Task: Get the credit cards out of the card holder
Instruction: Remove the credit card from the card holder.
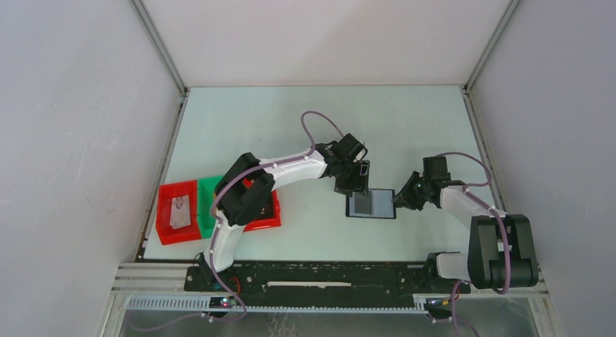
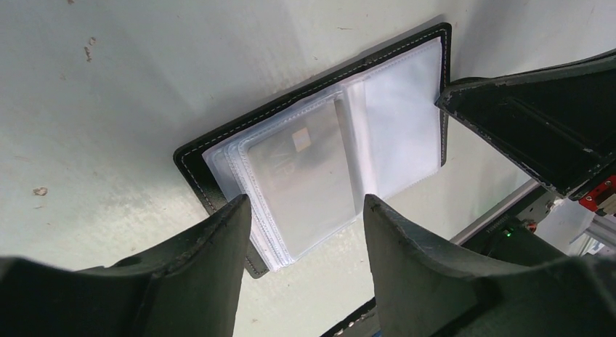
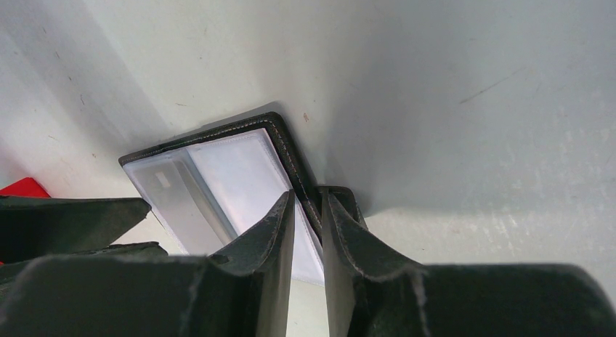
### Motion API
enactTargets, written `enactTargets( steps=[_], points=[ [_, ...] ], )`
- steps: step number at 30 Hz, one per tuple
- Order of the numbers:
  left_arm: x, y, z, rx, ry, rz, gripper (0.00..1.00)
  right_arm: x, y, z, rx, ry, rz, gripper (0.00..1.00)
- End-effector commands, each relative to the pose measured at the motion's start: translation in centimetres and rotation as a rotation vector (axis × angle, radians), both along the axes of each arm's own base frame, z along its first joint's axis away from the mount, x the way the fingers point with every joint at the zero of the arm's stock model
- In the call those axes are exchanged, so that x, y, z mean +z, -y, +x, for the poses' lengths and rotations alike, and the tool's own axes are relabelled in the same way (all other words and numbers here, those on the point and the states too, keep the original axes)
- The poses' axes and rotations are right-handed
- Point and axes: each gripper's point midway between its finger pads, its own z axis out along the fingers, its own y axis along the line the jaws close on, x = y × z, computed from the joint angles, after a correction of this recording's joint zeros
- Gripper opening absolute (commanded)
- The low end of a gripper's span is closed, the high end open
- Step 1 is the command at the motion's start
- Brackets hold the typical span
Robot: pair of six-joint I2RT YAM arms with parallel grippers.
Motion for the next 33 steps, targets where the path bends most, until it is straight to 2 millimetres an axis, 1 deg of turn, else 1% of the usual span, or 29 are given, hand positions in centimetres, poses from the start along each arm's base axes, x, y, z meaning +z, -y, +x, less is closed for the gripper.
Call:
enactTargets(
  steps=[1,8,15,27,33],
  points=[
    [1.6,1.3,0.4,-0.022,0.029,-0.049,0.63,-0.7,-0.5,-0.8,0.019,-0.029,0.010,0.29],
    [0.8,1.5,0.0,-0.032,0.003,-0.047,0.63,-0.7,-0.5,-0.8,0.019,-0.029,0.010,0.29],
    [0.4,1.7,-0.4,-0.045,-0.015,-0.049,0.63,-0.8,-0.5,-0.8,0.019,-0.029,0.009,0.29],
    [1.2,3.0,-0.9,-0.112,-0.020,-0.093,0.63,-0.8,-0.5,-0.9,0.020,-0.031,0.009,0.29],
    [1.3,3.6,-1.2,-0.131,-0.039,-0.108,0.63,-0.8,-0.5,-0.9,0.020,-0.030,0.009,0.29]
  ],
)
